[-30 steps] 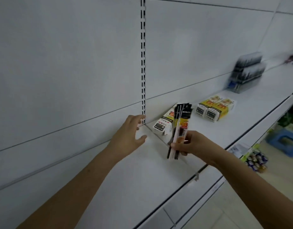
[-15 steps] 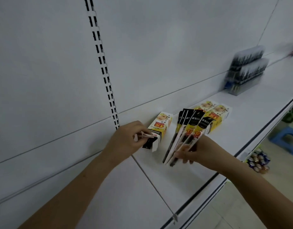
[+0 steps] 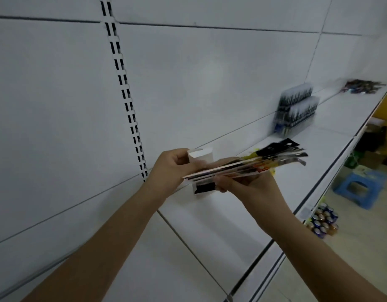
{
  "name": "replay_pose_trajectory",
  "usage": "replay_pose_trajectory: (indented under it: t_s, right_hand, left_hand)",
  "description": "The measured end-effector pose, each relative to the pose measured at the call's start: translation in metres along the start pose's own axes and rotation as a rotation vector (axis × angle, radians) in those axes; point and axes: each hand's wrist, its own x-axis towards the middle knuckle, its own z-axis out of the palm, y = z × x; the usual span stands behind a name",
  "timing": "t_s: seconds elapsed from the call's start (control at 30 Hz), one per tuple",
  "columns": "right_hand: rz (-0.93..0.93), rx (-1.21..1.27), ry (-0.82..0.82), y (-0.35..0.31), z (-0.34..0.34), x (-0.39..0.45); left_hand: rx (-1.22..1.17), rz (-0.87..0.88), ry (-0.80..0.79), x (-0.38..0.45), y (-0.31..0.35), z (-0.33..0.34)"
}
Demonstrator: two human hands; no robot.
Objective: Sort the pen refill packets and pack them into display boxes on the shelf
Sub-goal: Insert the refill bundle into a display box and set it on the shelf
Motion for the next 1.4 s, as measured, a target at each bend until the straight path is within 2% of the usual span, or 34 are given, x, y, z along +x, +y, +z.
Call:
replay_pose_trajectory:
  t_s: [0.13,0.33,0.5,0.67,0.87,0.97,1.17,1.33,1.4]
  right_hand:
    - [-0.011,0.025,0.118,-0.005,-0.009,0.002]
    - [-0.078,-0.088,0.182,-0.014,-0.015,0.007]
    - [-0.075,-0.152,0.134,-0.016,-0.016,0.023]
    - [-0.104,-0.268,0.045,-0.011,-0.014,0.037]
    - [-0.243,-0.488,0.029,-0.018,-0.018,0.042]
    - [-0.248,-0.553,0.016,-0.020,-0.021,0.047]
    - [-0.196,-0.498,0.023,-0.018,-0.024,0.054]
    - [-0.151,-0.430,-0.007,-0.019,-0.018,0.059]
    - [-0.145,-0.458,-0.026,-0.021,-0.014,0.062]
  left_hand:
    - [0.013,-0.034,-0.011,0.008,0.007,-0.005]
    - [-0.023,-0.119,-0.110,0.014,0.011,-0.003]
    - [-0.095,-0.144,-0.240,0.025,0.004,-0.001]
    - [-0.243,-0.182,-0.215,0.030,-0.004,-0.001]
    - [-0.262,-0.164,-0.267,0.031,0.000,0.002]
    - [-0.263,-0.126,-0.341,0.030,0.000,0.007]
    - [-0.323,-0.083,-0.413,0.025,-0.007,0.010]
    - [-0.190,-0.022,-0.421,0.020,-0.002,0.015]
    - [-0.138,-0.034,-0.359,0.022,-0.007,0.018]
